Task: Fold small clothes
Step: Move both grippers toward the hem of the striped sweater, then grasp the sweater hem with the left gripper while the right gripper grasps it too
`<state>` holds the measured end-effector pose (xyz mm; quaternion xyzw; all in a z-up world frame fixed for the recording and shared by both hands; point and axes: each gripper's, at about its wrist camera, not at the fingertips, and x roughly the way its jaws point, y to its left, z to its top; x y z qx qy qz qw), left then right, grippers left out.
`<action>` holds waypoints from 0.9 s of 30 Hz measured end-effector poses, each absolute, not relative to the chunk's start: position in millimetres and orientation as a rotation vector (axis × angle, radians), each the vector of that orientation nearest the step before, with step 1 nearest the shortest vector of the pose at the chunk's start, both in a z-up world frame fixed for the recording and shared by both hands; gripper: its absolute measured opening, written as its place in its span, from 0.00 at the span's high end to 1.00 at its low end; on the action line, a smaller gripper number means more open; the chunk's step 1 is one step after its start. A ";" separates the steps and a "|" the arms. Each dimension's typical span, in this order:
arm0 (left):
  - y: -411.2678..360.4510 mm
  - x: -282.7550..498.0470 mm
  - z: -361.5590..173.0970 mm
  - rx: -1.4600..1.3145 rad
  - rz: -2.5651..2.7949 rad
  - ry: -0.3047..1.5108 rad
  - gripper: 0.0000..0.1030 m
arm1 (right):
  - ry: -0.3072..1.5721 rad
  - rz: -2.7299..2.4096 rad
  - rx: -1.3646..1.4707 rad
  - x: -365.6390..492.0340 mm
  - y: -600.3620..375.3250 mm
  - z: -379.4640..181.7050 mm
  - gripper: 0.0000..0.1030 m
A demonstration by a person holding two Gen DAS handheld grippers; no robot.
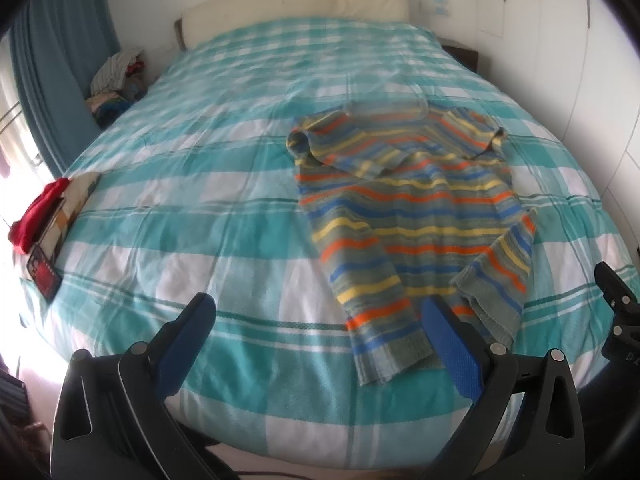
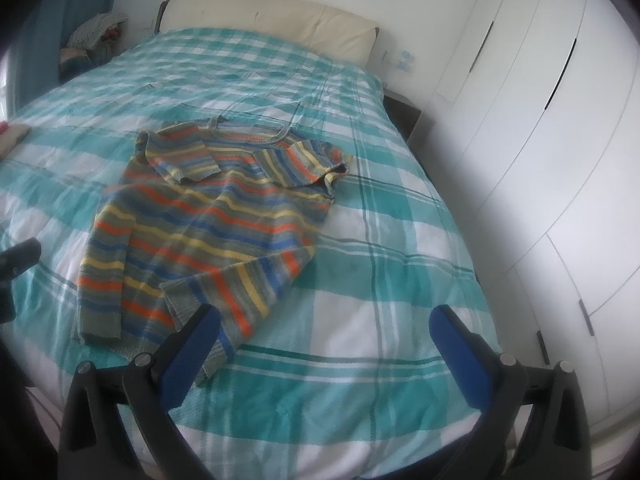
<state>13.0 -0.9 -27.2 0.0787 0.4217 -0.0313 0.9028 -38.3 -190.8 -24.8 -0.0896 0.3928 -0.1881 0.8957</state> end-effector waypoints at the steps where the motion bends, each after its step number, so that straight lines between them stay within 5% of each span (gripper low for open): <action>1: -0.4 12.6 -27.8 0.163 -0.065 0.873 0.00 | 0.816 -0.391 -0.186 -38.3 -190.4 -25.4 0.00; 17: 3.8 14.0 -31.6 0.171 -0.072 0.880 0.00 | 0.808 -0.391 -0.173 -41.0 -194.3 -23.3 0.00; 27: 55.8 50.5 -117.8 -0.019 -0.236 1.122 0.01 | 0.878 -0.038 -0.008 -18.5 -199.7 -74.0 0.00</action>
